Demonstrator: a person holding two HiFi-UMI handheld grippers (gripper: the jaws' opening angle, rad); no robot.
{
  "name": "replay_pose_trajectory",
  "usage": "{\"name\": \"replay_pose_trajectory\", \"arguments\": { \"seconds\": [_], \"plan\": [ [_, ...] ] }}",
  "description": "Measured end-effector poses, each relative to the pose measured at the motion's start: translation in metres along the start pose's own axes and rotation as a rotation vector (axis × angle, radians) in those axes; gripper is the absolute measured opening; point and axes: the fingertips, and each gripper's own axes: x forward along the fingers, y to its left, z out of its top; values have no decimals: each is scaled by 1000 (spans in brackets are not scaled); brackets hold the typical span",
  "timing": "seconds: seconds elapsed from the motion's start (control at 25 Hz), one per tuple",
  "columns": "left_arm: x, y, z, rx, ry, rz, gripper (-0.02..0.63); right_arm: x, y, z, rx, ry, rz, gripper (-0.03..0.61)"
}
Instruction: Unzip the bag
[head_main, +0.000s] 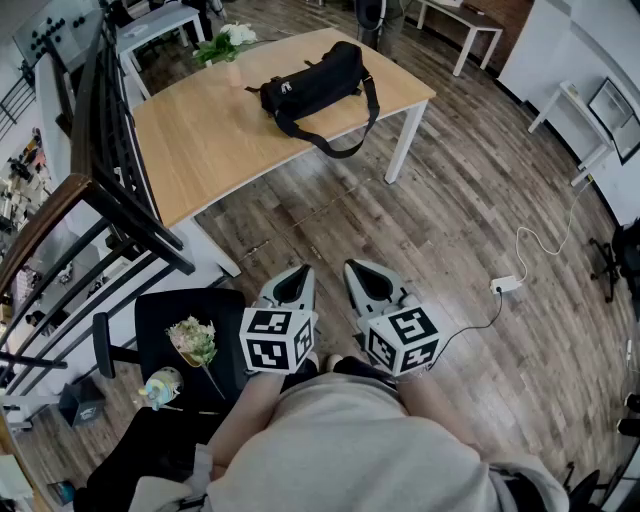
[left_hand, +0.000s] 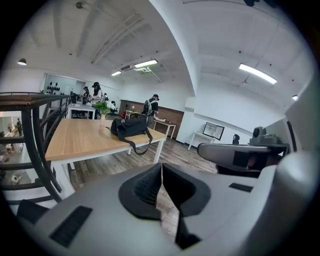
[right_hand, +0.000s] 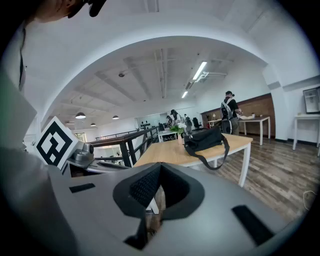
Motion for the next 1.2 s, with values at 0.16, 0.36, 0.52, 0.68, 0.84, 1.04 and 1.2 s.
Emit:
{"name": "replay_pose_trajectory", "arguments": {
  "seconds": [0.16,0.36,0.52,0.68,0.84,1.04,1.2],
  "plan": [
    [-1,1,-4,-1,6,1,21,1,3,-5,8,0,16,3],
    [-5,0,-7,-13,1,-2,21,-1,10,-11,10,12,31,3],
    [-6,-3,-9,-18,-3,-9,23,-4,10,-9,14,-3,37,3],
    [-6,-6,-8,12,-14,-6,23,-9,5,-5,23,-38,41,6],
    [-4,-6,-4,13,-35,11,23,-12,-6,-4,13,-39,24,6],
    [3,-15,-2,23,-42,17,25,-15,-13,-10,9,-24,37,69],
    [8,-26,-1,1,-62,20,25,-22,-21,-13,1,-16,52,73]
  ]
}}
